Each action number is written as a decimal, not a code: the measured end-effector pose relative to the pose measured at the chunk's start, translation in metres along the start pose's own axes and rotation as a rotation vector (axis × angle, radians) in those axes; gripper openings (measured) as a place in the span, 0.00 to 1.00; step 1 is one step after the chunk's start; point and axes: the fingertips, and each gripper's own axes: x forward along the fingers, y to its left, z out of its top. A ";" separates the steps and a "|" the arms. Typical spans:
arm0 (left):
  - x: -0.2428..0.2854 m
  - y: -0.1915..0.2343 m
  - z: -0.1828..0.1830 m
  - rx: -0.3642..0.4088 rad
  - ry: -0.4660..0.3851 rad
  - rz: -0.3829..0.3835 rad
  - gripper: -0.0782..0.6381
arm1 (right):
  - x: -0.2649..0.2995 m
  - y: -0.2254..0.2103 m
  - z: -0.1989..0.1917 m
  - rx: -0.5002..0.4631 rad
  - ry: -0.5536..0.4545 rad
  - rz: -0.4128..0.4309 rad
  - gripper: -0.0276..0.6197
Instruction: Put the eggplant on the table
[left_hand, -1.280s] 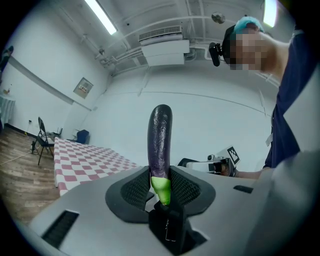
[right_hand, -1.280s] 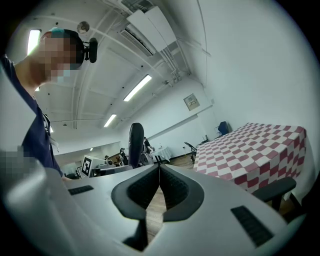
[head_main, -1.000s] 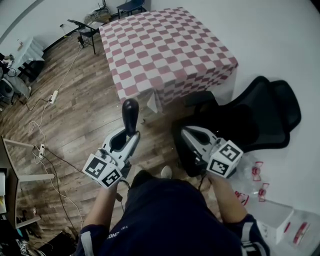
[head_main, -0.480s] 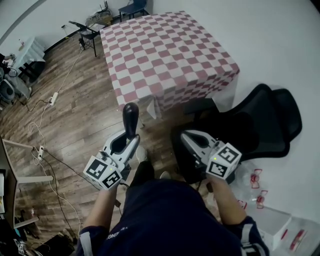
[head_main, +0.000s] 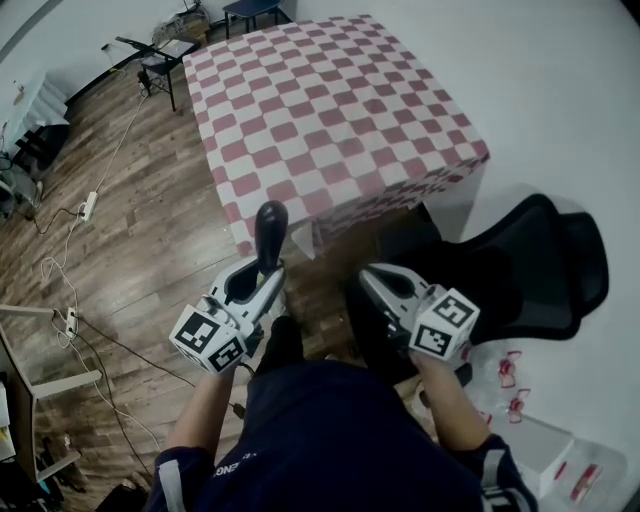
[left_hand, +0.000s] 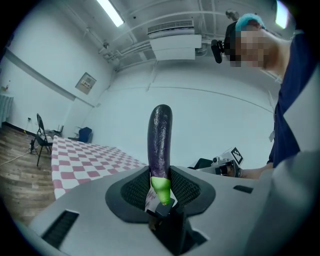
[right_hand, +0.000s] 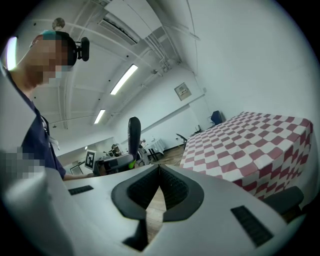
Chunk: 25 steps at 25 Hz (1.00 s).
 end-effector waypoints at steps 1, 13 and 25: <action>0.007 0.016 0.001 -0.003 0.005 -0.005 0.30 | 0.015 -0.006 0.003 0.003 0.001 0.000 0.07; 0.051 0.178 0.048 -0.030 0.062 -0.050 0.30 | 0.172 -0.055 0.065 0.060 -0.007 -0.042 0.07; 0.070 0.197 -0.013 0.069 0.132 -0.091 0.30 | 0.178 -0.071 0.008 0.099 -0.029 -0.069 0.07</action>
